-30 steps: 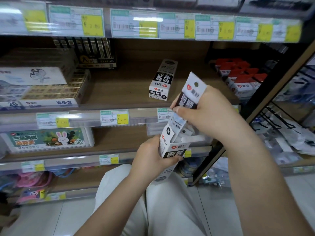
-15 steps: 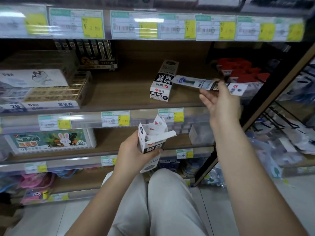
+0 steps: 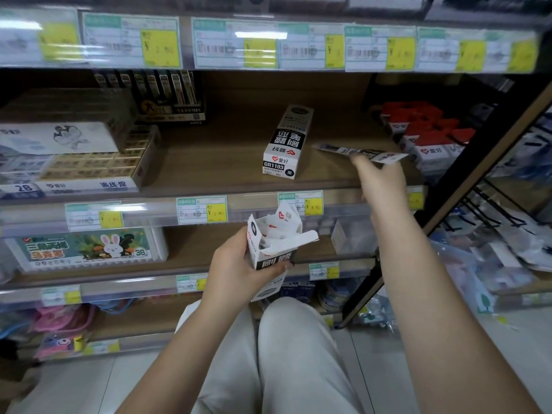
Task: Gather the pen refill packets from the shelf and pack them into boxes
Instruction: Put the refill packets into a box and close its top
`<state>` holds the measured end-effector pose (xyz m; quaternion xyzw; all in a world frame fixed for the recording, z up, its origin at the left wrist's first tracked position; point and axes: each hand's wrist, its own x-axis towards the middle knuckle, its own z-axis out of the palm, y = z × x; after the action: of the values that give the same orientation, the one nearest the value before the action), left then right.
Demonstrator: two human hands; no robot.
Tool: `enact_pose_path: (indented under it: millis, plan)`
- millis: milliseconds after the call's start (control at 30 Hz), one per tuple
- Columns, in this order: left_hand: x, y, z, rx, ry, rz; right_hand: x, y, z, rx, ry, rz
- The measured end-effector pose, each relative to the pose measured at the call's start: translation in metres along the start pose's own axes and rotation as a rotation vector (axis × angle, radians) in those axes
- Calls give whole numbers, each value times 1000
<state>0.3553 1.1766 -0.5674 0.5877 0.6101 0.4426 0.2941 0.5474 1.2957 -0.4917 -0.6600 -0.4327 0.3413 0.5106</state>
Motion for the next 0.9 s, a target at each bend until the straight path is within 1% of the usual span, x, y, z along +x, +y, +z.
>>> enact_pose_path:
  millis: [67, 100, 133, 233, 300, 367, 400, 433, 500, 533, 567, 600, 633, 667, 700, 733, 800, 833, 867, 900]
  plan:
    - [0, 1, 1, -1, -2, 7, 2, 4, -1, -283, 113, -187]
    - [0, 2, 2, -1, -3, 10, 1, 5, 0, -344, 169, -239]
    - [-1, 2, 2, 1, -3, 14, 0, 7, 1, -349, 206, -269]
    - [-4, 2, 4, -14, 8, 13, -4, 10, 2, -216, 279, -360]
    - [-8, 3, 7, -26, 7, 17, -8, 12, 2, -126, 256, -407]
    - [-12, 6, 12, -44, 8, 27, -9, 13, 2, -130, 162, -387]
    - [-14, 8, 15, -52, 16, 30, -8, 14, 2, -193, 101, -354]
    - [-17, 9, 18, -63, 25, 32, -7, 13, 1, -307, 30, -313]
    - [-22, 11, 25, -94, 41, 31, -8, 9, -5, -616, -125, -218]
    - [-25, 11, 28, -106, 46, 27, -11, 6, -8, -734, -156, -203]
    - [-27, 12, 32, -117, 50, 24, -15, 2, -11, -791, -139, -233]
    - [-29, 12, 36, -127, 55, 22, -22, -3, -15, -787, -96, -296]
    - [-30, 12, 40, -135, 62, 16, -29, -9, -18, -725, -55, -376]
    - [-31, 13, 43, -144, 70, 5, -38, -15, -22, -623, -57, -443]
    - [-31, 12, 46, -151, 77, -10, -44, -22, -26, -525, -128, -466]
    - [-31, 12, 49, -160, 82, -28, -51, -29, -29, -463, -268, -447]
    - [-30, 12, 53, -176, 90, -66, -65, -38, -33, -472, -607, -362]
    - [-29, 12, 54, -180, 94, -76, -69, -39, -33, -522, -706, -358]
    - [-29, 12, 55, -183, 96, -81, -71, -39, -32, -575, -736, -381]
    - [-29, 12, 57, -186, 98, -85, -71, -37, -31, -616, -709, -415]
